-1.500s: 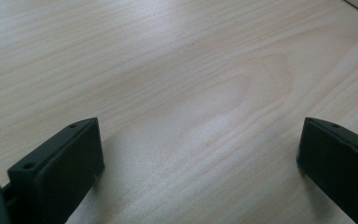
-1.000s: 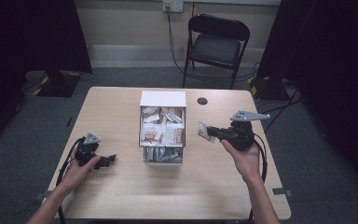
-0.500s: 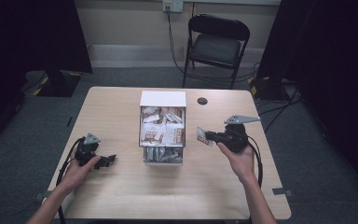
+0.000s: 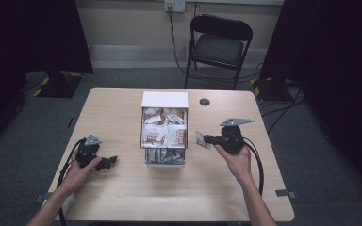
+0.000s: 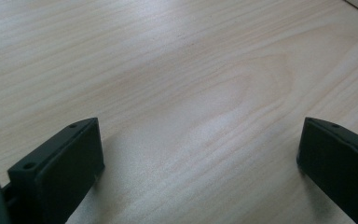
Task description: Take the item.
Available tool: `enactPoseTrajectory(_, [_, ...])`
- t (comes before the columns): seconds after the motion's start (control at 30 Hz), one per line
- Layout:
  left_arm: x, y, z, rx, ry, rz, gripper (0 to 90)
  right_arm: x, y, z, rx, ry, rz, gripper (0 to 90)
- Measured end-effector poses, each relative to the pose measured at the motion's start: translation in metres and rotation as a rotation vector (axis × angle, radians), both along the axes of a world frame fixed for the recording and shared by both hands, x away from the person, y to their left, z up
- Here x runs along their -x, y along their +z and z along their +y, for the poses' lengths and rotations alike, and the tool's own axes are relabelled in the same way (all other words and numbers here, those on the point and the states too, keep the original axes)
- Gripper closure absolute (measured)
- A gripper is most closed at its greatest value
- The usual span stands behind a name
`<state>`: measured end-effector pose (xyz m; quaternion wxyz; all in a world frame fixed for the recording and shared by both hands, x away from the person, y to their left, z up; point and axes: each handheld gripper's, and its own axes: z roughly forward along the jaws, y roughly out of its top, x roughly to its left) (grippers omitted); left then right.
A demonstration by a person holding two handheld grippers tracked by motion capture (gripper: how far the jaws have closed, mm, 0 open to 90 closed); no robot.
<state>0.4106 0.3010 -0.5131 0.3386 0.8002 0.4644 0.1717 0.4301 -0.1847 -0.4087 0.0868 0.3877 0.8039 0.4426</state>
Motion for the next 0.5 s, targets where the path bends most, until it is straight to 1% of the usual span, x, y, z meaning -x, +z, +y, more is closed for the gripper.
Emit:
enactPoseTrajectory(0.03, [0.0,0.0,0.0,0.0,0.0,0.0,0.0,0.0,0.0,0.0,0.0,0.0,0.0,90.0])
enactPoseTrajectory(0.1, [0.0,0.0,0.0,0.0,0.001,-0.001,0.0,-0.001,-0.006,0.001,0.007,0.001,0.006,90.0])
enactPoseTrajectory(0.2, [0.0,0.0,0.0,0.0,0.001,-0.002,0.0,-0.004,-0.016,0.003,0.029,0.002,0.031,90.0])
enactPoseTrajectory(0.37, [0.0,0.0,0.0,0.0,0.0,0.0,0.0,-0.008,-0.025,0.009,0.029,0.014,0.055,90.0])
enactPoseTrajectory(0.47, [0.0,0.0,0.0,-0.002,0.0,0.0,0.0,-0.01,-0.033,0.014,0.042,0.02,0.073,90.0])
enactPoseTrajectory(0.5, [0.0,0.0,0.0,-0.002,0.0,0.0,0.0,-0.01,-0.033,0.014,0.042,0.02,0.073,90.0])
